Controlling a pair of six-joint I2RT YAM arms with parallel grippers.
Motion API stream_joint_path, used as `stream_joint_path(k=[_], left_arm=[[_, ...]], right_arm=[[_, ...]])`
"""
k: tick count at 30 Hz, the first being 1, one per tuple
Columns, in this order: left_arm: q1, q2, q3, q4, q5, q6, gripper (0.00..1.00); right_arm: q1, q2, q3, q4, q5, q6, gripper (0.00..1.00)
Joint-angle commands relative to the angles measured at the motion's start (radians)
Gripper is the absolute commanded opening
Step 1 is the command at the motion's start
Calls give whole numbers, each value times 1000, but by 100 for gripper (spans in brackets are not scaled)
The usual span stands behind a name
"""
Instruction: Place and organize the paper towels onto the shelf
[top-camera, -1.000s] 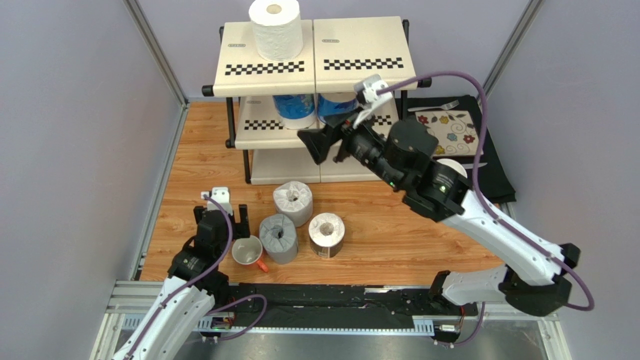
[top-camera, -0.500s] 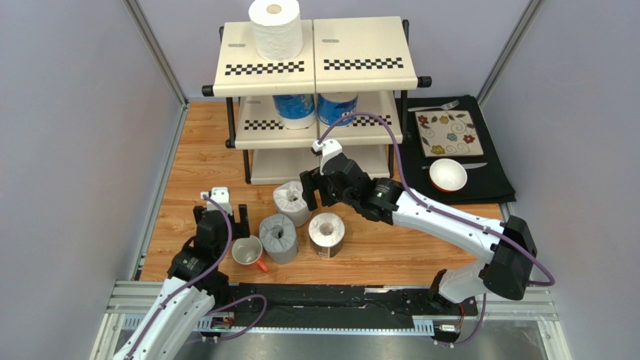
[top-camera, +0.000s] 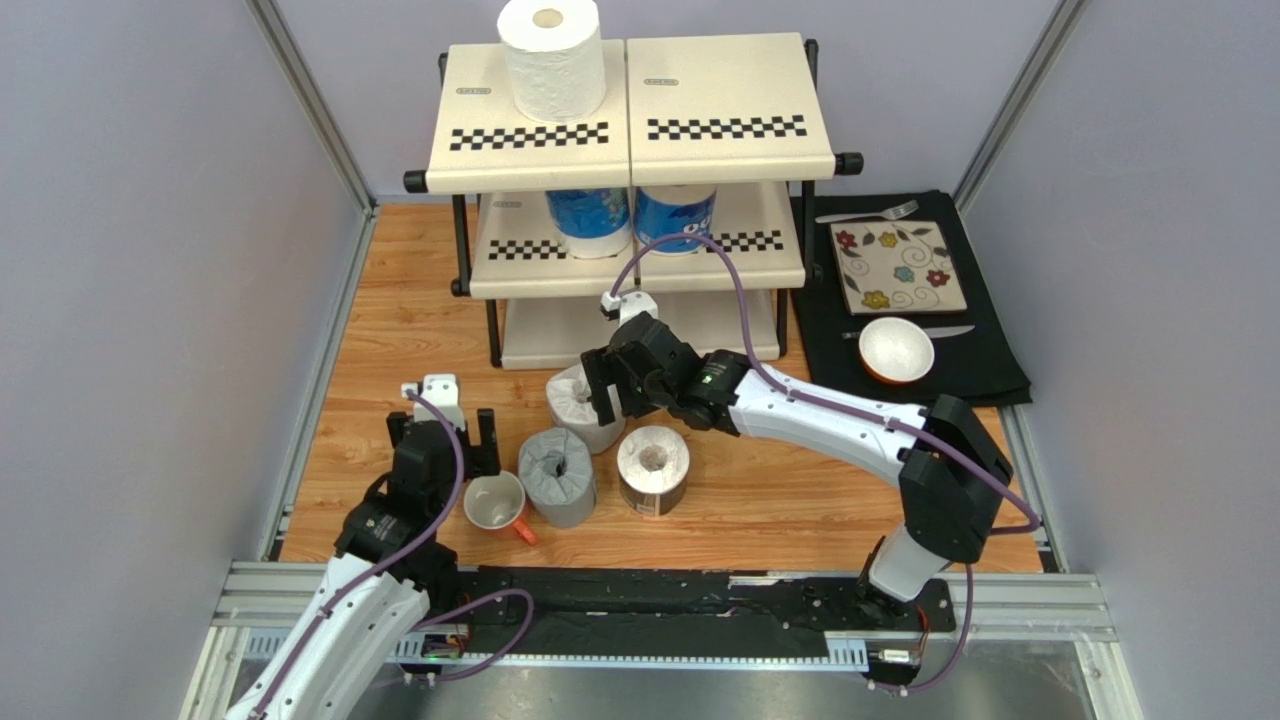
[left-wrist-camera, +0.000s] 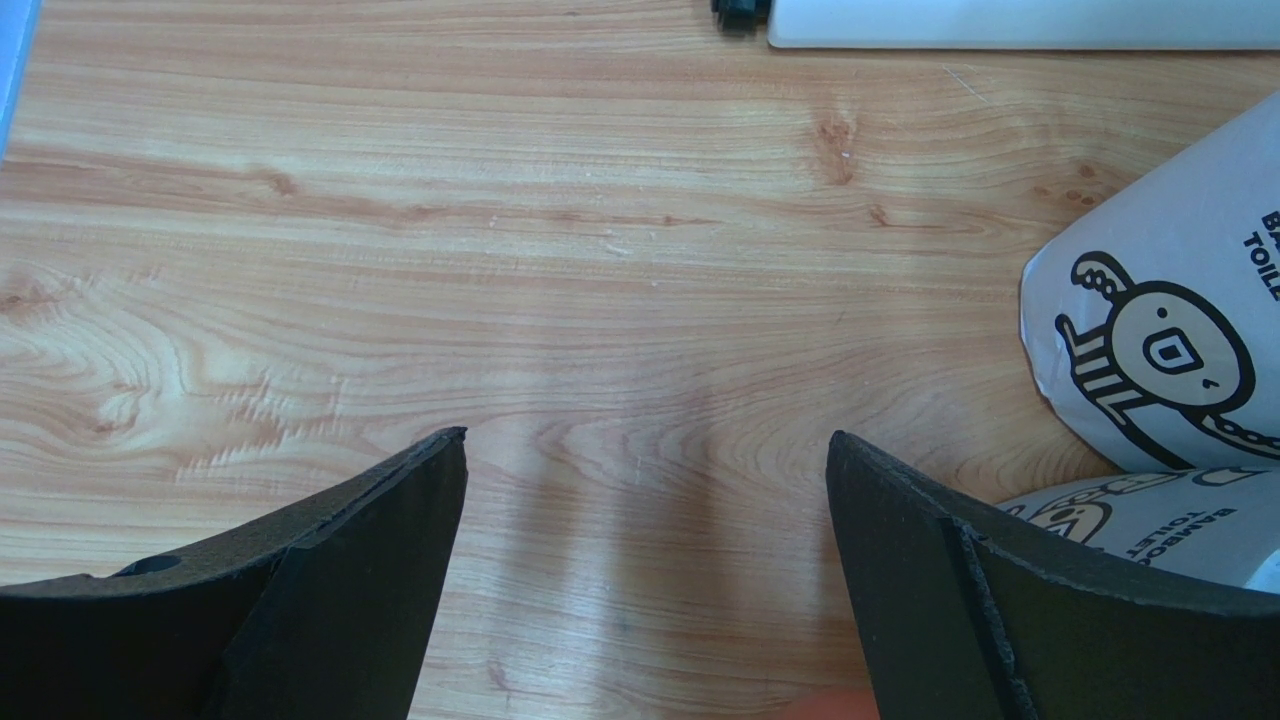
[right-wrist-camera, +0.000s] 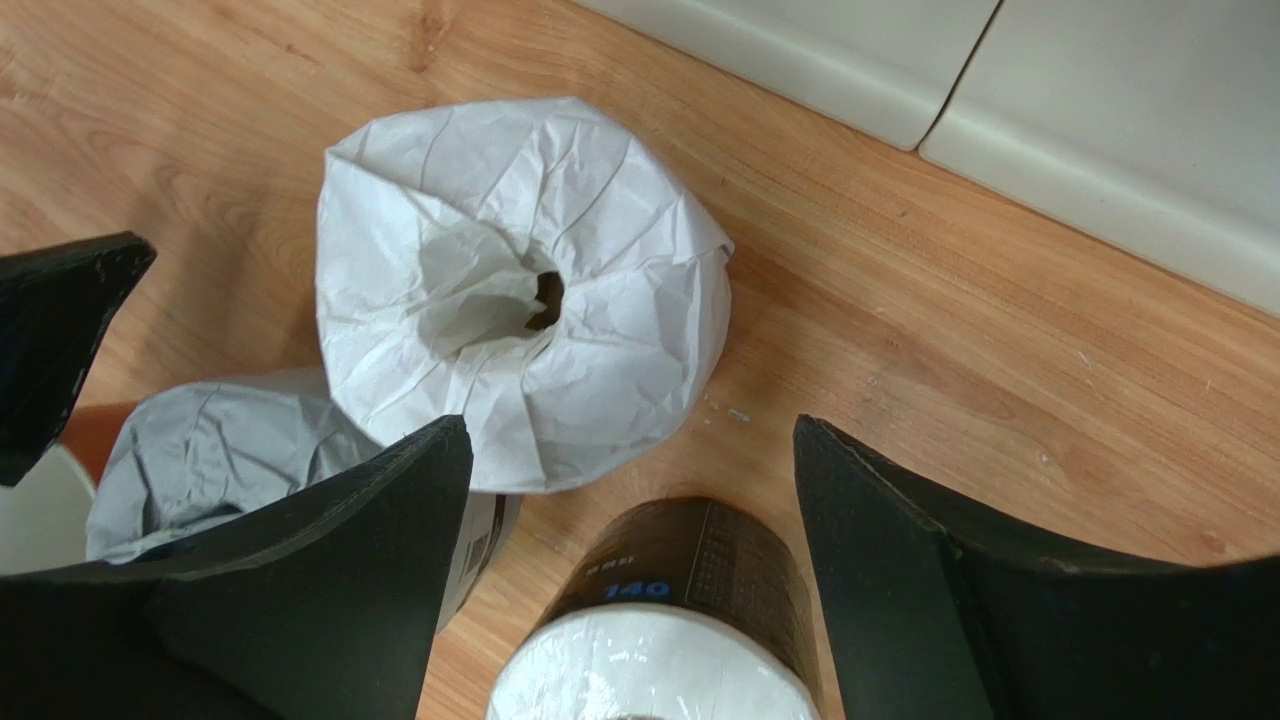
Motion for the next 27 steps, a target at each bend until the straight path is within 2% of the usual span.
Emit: stream_joint_path(k=[1, 17, 27], left_arm=[[1, 0, 34, 14, 8, -4, 98], [1, -3, 34, 12, 10, -4, 98], [1, -3, 34, 13, 10, -4, 98]], right_arm=[[-30, 40, 77, 67, 9, 41, 82], [-62, 152, 112, 94, -5, 90, 80], [-61, 203, 131, 78, -11, 78, 73]])
